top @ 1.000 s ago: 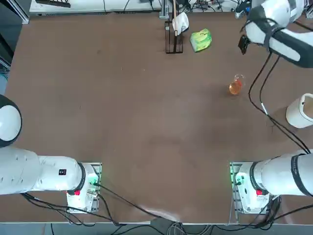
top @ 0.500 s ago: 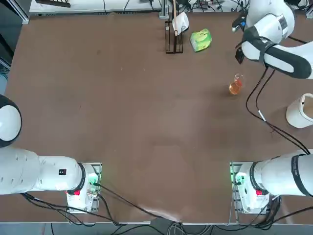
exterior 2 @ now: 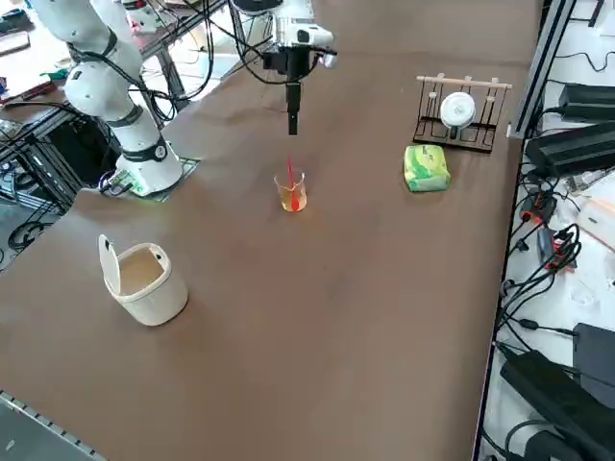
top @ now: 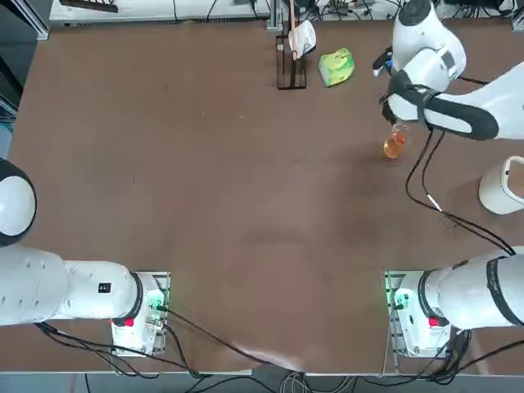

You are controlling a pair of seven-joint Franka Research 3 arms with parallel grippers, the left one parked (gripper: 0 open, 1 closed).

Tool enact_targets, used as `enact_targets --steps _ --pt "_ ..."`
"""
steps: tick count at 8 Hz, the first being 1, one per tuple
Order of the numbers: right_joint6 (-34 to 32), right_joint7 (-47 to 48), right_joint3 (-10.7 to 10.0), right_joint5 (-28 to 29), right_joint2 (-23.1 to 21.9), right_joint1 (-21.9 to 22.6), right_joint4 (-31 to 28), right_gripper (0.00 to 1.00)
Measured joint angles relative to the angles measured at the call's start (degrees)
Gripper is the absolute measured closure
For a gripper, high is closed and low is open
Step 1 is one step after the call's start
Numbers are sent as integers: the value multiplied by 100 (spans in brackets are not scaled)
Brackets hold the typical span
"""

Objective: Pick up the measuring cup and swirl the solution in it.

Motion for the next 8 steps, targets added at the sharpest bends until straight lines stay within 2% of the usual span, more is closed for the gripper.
enact_targets --steps 3,6,8 --pt "215 665 8 -261 376 282 -185 9" --pt "451 1046 -21 -319 396 272 -433 19" --pt "505 1257 -33 -477 397 252 -561 19"
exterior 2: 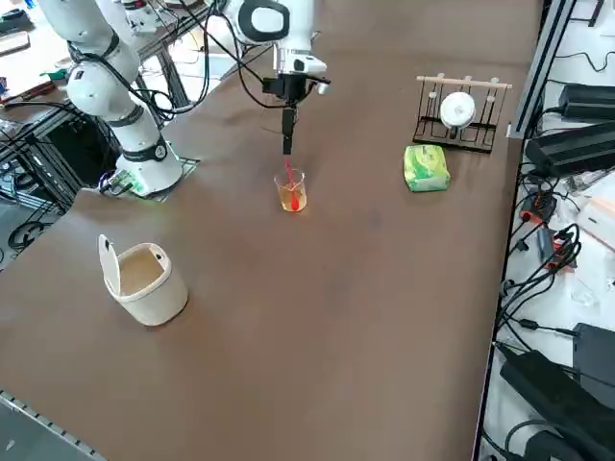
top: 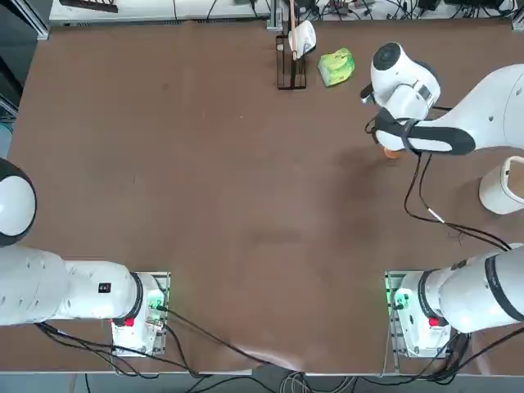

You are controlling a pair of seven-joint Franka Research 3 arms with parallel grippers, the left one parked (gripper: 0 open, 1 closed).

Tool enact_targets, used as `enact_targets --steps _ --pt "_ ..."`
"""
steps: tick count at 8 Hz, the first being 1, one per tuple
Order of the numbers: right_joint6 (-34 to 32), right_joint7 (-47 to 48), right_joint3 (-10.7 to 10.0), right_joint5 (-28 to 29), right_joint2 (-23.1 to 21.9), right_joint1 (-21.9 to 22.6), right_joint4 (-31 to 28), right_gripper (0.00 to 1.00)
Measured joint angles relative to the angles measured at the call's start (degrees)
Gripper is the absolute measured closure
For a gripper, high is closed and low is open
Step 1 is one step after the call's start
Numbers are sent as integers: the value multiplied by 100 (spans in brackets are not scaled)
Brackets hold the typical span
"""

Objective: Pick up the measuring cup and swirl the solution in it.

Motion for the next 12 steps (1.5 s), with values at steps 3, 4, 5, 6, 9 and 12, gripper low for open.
enact_targets --steps 3,4,5,6,9,12 --pt "408 323 -19 -313 3 -108 -278 23" --pt "432 374 -35 -400 3 -146 -327 24" --pt "450 383 -41 -432 3 -198 -343 26" --pt "473 405 -44 -435 5 -225 -347 27" --pt "700 796 -41 -501 145 -233 -360 31" --pt "733 898 -42 -647 216 -238 -360 33"
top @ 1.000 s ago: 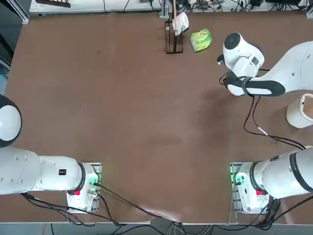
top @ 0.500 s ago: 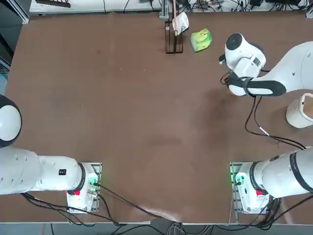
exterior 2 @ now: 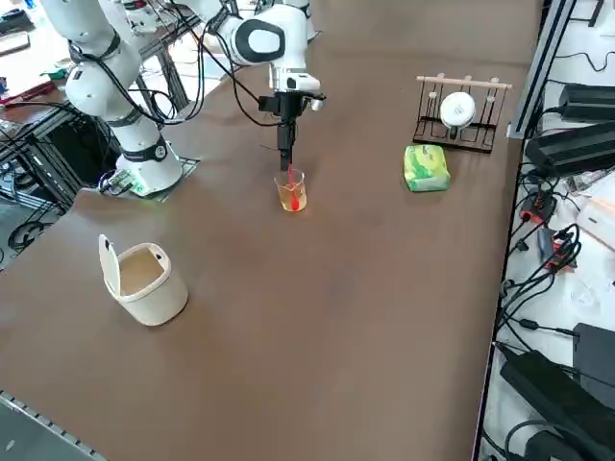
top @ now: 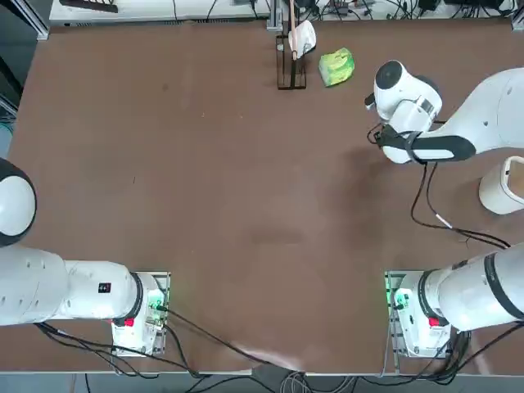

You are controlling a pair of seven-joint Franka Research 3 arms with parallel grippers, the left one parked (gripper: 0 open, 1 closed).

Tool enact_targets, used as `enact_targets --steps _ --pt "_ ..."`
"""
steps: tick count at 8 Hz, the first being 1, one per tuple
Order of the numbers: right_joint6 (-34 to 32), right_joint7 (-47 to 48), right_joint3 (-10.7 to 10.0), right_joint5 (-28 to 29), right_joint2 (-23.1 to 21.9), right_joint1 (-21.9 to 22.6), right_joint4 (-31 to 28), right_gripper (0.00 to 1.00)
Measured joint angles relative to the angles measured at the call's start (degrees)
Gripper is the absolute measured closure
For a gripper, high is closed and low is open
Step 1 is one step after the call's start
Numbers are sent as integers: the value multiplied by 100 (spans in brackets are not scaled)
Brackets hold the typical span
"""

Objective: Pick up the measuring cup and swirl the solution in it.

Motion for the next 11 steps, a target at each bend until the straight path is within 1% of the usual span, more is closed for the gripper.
enact_targets --steps 4,8,11 --pt "6 4 0 -4 0 -2 0 42" --pt "5 10 -1 -8 -14 -4 1 55" --pt "5 16 -1 -9 -23 -4 11 59"
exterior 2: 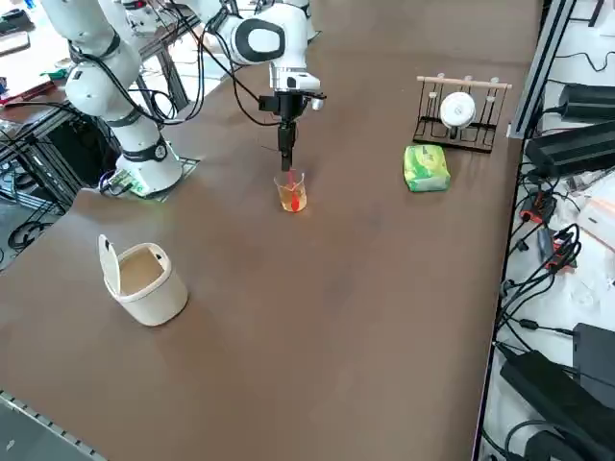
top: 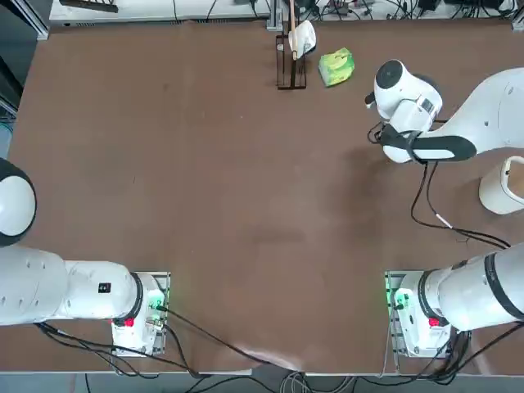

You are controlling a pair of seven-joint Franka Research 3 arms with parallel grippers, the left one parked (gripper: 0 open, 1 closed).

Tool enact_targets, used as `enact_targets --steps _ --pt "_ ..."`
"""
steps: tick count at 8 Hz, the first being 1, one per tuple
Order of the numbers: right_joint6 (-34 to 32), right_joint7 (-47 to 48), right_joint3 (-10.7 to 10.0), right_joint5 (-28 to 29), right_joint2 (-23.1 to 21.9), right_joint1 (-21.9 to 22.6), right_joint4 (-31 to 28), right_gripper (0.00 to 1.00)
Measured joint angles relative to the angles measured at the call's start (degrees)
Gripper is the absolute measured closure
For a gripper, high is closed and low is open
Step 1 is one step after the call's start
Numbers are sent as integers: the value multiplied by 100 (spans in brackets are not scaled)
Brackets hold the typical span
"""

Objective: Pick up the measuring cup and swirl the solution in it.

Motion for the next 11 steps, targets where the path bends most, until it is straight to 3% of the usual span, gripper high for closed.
enact_targets --steps 5,6,11 --pt "0 5 0 -2 -1 0 4 70" --pt "0 5 0 -2 -1 0 5 78" --pt "-2 7 2 -3 -64 0 42 97"
